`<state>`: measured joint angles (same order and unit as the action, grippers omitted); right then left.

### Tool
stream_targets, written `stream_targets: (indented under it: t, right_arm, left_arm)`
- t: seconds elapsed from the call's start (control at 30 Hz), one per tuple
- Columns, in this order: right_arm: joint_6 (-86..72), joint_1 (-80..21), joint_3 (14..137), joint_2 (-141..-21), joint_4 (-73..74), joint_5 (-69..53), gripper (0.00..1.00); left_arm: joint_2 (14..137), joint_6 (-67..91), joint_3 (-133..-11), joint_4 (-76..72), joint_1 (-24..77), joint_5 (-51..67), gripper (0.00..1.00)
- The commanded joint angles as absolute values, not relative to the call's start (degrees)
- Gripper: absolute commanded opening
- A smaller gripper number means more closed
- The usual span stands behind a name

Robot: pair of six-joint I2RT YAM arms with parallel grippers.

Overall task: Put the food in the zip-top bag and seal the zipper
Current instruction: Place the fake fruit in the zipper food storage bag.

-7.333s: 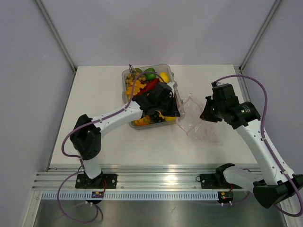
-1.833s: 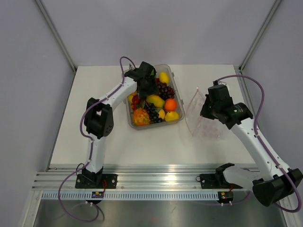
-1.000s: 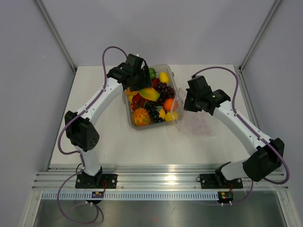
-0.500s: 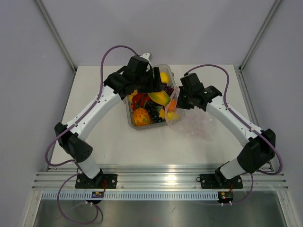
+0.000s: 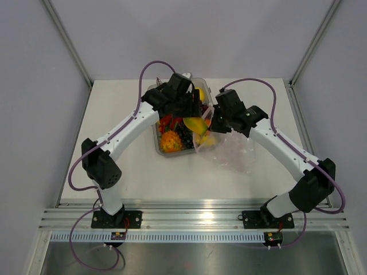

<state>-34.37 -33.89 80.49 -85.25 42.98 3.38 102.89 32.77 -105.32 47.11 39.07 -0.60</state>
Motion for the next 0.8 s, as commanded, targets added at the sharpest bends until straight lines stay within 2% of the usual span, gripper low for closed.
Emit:
stream_targets:
  t: [0.0, 0.43, 0.47, 0.5, 0.53, 0.57, 0.6, 0.77]
  right_arm:
    - [-35.8, -35.4, 82.5, -82.4, 40.4, 2.7, 0.00]
    - [-36.3, -37.1, 83.8, -84.7, 38.5, 1.9, 0.00]
    - [-36.4, -37.0, 83.7, -84.7, 38.6, 2.3, 0.00]
    - [-36.4, -37.1, 83.5, -84.6, 38.5, 2.7, 0.00]
    - [-36.4, -37.1, 83.0, -84.2, 38.6, 3.7, 0.00]
    - [-36.4, -37.1, 82.6, -84.0, 38.4, 4.0, 0.00]
    - [-36.5, -37.2, 82.4, -83.7, 38.5, 4.5, 0.00]
    - [-37.1, -37.0, 79.9, -82.2, 38.0, 6.2, 0.00]
  left_arm:
    - [104.1, 32.5, -107.7, 46.6, 40.1, -2.0, 0.35]
    - [106.7, 35.2, -108.7, 45.6, 42.9, -3.4, 0.37]
    - [106.6, 35.1, -108.7, 45.7, 43.0, -3.3, 0.43]
    - [106.6, 34.5, -108.6, 45.9, 43.1, -2.8, 0.62]
    - [106.4, 34.2, -108.6, 46.1, 43.1, -2.7, 0.74]
    - [106.1, 33.8, -108.5, 46.7, 43.1, -2.8, 0.81]
    - [105.7, 32.9, -108.5, 46.8, 43.1, -3.2, 0.97]
    - [104.1, 27.0, -113.6, 51.0, 42.6, -4.0, 0.99]
